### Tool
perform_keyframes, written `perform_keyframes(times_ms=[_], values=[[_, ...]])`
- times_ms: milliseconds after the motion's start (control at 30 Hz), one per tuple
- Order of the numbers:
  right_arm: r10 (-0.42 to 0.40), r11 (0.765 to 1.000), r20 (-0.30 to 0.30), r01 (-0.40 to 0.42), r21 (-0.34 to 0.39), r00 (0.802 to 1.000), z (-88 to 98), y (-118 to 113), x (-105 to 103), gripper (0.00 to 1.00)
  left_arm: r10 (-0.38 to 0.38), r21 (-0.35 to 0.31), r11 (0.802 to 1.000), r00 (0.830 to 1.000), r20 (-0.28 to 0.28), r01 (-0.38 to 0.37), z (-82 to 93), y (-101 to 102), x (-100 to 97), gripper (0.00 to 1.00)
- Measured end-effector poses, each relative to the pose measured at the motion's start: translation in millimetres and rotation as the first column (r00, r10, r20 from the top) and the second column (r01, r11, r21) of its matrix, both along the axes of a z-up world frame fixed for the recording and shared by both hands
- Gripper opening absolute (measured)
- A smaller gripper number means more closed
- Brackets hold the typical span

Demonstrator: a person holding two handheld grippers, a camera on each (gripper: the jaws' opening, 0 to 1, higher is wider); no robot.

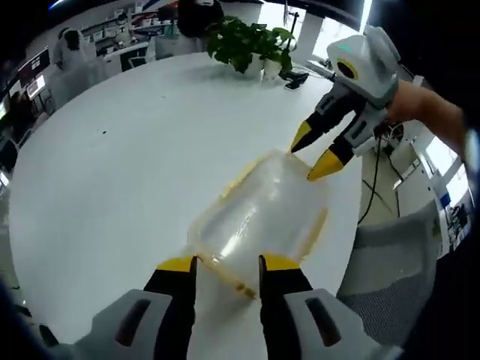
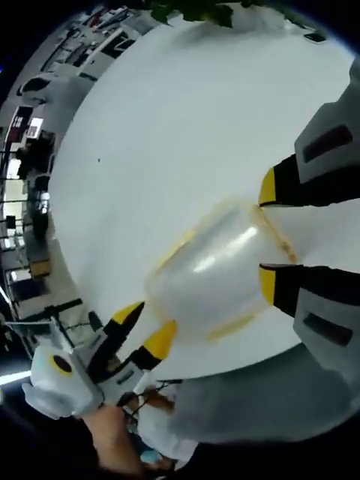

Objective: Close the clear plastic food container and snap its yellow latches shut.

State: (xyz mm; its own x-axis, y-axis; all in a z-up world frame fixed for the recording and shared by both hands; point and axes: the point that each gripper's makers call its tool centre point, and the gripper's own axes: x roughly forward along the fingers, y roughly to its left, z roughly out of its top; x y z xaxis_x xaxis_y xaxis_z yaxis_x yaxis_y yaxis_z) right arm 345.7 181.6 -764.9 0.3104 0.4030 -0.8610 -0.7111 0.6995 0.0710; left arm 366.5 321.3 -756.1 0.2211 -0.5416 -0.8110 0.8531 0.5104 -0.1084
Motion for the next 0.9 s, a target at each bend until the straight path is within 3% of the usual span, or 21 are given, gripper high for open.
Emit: perform_keyframes(times_ms=[200,367,900], values=[[0.029,0.999,0.018,-0.029,0.026,0.999,6.4,5,0,0.27,-0.066,-0.051,0.996,0.997,0.037,0.068,13.4,-14,1.6,0.32],[0.056,0.998,0.036,-0.057,0.031,0.998,9.3,9,3,0.27,-0.129,-0.054,0.990,0.990,0.063,0.132,15.5,-26,-3.9,0.32],[0.118,0.991,0.036,-0.120,0.057,0.992,12.3,27,0,0.27,-0.206,-0.067,0.976,0.977,0.056,0.210,13.7,-42,-18.5,0.30]])
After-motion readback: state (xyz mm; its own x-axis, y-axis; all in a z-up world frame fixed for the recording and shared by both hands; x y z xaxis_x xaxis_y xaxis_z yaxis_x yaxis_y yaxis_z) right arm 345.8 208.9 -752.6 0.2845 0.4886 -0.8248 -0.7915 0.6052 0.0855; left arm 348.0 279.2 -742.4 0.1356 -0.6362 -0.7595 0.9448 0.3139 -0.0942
